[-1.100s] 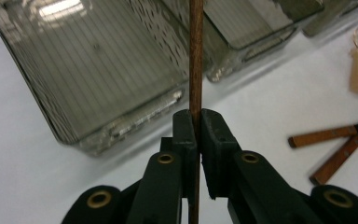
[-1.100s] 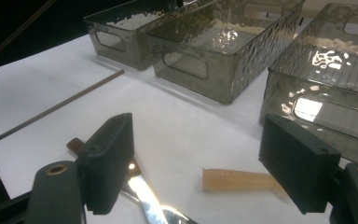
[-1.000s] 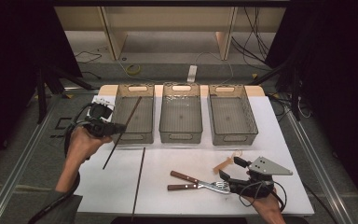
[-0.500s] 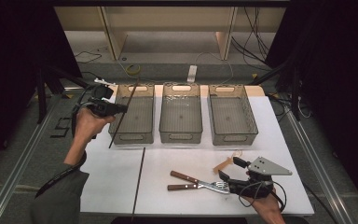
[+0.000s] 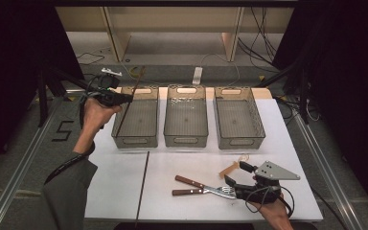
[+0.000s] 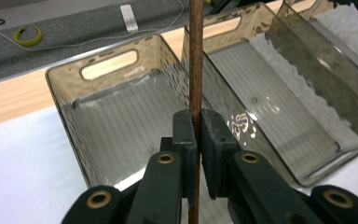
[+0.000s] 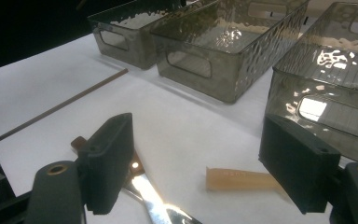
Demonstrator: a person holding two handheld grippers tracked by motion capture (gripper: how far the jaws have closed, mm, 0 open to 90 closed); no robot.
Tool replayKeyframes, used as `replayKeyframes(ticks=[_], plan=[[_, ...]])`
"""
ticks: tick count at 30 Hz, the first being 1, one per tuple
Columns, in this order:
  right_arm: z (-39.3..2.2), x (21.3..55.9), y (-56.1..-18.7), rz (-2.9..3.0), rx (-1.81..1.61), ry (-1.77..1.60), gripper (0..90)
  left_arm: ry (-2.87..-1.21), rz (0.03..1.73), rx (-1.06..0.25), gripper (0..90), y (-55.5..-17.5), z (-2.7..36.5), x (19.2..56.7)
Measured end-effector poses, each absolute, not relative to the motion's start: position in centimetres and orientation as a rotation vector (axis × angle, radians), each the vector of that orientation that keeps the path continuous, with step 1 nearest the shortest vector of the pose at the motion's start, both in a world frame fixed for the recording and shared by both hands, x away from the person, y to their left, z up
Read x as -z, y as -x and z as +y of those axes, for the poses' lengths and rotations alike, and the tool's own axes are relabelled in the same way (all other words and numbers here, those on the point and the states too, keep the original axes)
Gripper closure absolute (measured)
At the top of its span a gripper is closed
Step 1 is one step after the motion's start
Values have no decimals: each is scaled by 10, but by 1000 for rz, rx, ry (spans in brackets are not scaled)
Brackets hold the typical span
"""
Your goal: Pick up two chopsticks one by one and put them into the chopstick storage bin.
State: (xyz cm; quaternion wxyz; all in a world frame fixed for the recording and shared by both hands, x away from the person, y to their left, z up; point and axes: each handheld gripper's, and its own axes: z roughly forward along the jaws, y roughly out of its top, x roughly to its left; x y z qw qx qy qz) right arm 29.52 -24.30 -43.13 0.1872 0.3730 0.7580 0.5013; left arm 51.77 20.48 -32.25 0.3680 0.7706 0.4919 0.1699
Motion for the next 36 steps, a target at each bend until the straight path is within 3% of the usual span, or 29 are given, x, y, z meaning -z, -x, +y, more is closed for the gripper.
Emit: replayKeyframes(ticks=[17, 31, 36], plan=[[-241, 433, -296, 2149, -1417, -1045, 270, -1975, 1279, -543, 841, -537, 206, 339], [-242, 433, -296, 2150, -1415, -1046, 270, -1994, 1331, -533, 838, -543, 207, 375], [-242, 433, -296, 2150, -1415, -1048, 271, -1988, 1321, -554, 795, -542, 207, 382]])
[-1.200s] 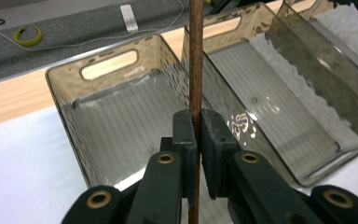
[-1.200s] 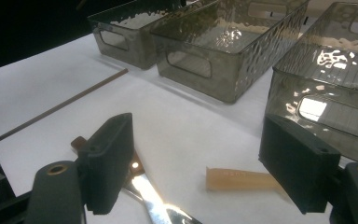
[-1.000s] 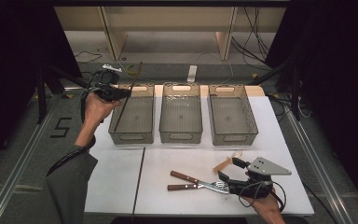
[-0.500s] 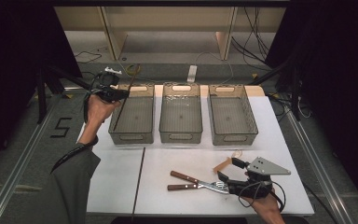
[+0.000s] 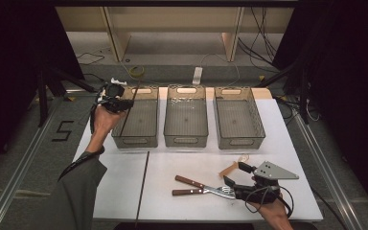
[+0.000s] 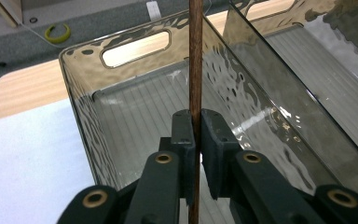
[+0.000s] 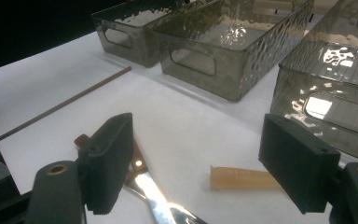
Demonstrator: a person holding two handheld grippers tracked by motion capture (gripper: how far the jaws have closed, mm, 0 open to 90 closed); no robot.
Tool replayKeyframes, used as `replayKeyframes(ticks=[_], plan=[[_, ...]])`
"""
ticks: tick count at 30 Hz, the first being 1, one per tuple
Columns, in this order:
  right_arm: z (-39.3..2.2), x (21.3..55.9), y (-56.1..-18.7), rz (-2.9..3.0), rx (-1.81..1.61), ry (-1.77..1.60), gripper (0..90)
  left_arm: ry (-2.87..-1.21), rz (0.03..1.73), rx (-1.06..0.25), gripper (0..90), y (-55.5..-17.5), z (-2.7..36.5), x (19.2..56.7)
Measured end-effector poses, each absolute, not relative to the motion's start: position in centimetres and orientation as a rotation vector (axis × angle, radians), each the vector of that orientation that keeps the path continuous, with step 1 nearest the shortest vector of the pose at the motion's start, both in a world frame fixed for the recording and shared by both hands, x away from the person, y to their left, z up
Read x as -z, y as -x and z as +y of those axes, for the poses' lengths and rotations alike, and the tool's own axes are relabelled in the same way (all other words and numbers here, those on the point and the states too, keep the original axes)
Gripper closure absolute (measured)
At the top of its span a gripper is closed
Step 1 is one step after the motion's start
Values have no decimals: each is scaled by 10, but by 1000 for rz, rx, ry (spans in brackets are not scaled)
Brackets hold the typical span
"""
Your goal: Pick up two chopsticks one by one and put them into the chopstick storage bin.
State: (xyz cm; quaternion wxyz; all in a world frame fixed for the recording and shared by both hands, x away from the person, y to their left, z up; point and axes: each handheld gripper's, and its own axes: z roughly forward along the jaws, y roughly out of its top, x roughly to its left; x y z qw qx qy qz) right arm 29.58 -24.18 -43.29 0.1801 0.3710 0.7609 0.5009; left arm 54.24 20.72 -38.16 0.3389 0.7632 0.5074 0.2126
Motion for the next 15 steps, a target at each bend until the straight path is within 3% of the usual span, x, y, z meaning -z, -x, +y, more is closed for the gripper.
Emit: replayKeyframes(ticks=[2, 7, 15], plan=[[-242, 433, -296, 2154, -1413, -1050, 271, -1993, 1327, -547, 680, -543, 207, 382], [-242, 433, -296, 2155, -1410, -1050, 271, -1972, 1320, -518, 505, -536, 205, 372], [-242, 434, -296, 2152, -1404, -1057, 270, -1973, 1350, -374, 322, -506, 203, 361]])
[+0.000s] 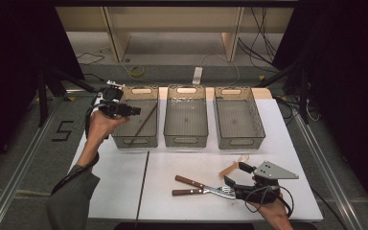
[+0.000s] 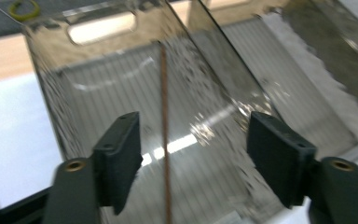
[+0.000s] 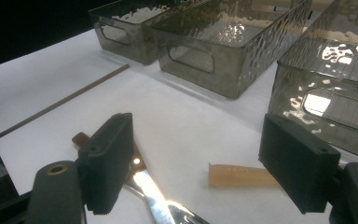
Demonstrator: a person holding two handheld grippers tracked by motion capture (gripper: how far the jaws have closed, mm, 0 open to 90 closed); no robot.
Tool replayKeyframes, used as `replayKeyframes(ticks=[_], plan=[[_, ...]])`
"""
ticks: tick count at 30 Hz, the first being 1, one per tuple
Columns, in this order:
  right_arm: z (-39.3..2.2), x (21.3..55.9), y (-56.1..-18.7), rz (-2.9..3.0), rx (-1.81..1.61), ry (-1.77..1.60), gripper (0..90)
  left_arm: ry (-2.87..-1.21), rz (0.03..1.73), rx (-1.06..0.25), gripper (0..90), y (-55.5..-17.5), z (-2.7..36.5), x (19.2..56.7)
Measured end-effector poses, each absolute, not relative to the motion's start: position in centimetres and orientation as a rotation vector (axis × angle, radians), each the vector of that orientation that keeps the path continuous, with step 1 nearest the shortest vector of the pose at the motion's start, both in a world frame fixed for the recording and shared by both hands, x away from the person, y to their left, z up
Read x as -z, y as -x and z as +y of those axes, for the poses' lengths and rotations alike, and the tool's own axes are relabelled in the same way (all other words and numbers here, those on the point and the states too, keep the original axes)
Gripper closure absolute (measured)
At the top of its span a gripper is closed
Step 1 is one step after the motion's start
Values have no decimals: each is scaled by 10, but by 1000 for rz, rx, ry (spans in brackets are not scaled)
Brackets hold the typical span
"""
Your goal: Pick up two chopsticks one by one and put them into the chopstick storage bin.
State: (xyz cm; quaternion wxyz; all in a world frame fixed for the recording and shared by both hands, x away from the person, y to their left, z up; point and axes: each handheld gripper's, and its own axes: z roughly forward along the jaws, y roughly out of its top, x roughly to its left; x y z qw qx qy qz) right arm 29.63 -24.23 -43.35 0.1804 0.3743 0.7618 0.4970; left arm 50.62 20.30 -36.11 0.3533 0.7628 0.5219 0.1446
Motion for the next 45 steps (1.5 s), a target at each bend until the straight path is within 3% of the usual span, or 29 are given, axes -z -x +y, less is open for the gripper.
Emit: replayKeyframes(ticks=[8, 27, 37, 45], plan=[[-242, 433, -296, 2149, -1398, -1060, 270, -1878, 1297, -339, 238, -455, 202, 361], [-240, 432, -294, 2160, -1396, -1040, 270, -2213, 1321, -240, 179, -408, 170, 389], [-239, 432, -294, 2164, -1391, -1032, 270, -2374, 1331, -143, 242, -390, 159, 423], [-239, 432, -294, 2170, -1387, -1029, 271, -2446, 1321, -114, 351, -384, 151, 436]])
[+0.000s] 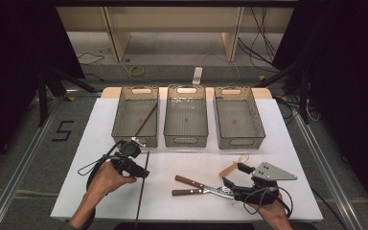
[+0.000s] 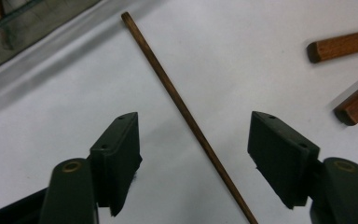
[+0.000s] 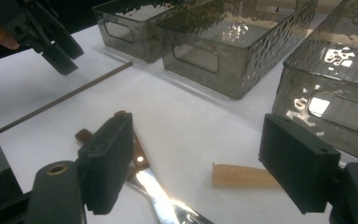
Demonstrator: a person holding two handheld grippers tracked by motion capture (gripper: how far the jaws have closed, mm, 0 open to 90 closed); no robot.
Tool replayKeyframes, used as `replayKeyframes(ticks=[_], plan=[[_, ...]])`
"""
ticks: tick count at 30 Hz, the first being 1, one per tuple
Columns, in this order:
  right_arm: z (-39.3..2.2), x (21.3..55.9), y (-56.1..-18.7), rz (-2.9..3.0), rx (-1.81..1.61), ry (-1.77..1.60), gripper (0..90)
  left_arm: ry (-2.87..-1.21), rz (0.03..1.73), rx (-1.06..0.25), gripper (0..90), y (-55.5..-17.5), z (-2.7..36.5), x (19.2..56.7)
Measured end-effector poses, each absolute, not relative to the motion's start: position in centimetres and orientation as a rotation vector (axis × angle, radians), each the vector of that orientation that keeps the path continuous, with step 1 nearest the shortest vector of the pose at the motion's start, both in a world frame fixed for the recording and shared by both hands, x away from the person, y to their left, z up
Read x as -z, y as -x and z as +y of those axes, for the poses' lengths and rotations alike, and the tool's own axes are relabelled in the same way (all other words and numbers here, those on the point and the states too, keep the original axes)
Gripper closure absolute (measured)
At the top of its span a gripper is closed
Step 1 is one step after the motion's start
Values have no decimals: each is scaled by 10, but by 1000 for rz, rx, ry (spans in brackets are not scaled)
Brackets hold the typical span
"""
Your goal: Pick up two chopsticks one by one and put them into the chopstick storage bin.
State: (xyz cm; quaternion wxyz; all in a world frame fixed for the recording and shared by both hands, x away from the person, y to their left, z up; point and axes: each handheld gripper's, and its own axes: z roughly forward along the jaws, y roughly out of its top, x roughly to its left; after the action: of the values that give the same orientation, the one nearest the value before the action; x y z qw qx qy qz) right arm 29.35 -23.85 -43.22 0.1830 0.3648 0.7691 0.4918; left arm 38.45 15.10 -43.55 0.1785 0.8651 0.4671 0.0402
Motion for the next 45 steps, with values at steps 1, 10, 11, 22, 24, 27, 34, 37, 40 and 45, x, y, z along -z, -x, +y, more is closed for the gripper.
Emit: replayKeyframes(ticks=[1, 10, 11, 22, 24, 27, 34, 37, 40, 45], plan=[[-238, 432, -294, 2170, -1390, -1028, 270, -2452, 1323, -107, 361, -385, 151, 438], [-238, 432, -293, 2169, -1386, -1022, 270, -2501, 1319, -89, 478, -385, 147, 449], [-238, 432, -293, 2169, -1386, -1022, 270, -2495, 1318, -85, 491, -384, 146, 450], [-238, 432, -293, 2171, -1383, -1022, 270, -2553, 1295, -75, 594, -384, 142, 458], [-238, 432, -293, 2171, -1382, -1022, 270, -2557, 1293, -75, 606, -384, 141, 459], [-238, 432, -293, 2172, -1382, -1021, 270, -2567, 1288, -68, 627, -383, 139, 461], [-238, 432, -293, 2174, -1381, -1020, 270, -2588, 1281, -108, 674, -382, 136, 462], [-238, 432, -293, 2174, -1378, -1021, 271, -2605, 1268, -126, 688, -382, 136, 462], [-237, 433, -293, 2174, -1378, -1021, 271, -2606, 1263, -131, 710, -381, 135, 462], [-237, 433, -293, 2174, -1376, -1021, 271, -2606, 1262, -125, 738, -381, 135, 462]])
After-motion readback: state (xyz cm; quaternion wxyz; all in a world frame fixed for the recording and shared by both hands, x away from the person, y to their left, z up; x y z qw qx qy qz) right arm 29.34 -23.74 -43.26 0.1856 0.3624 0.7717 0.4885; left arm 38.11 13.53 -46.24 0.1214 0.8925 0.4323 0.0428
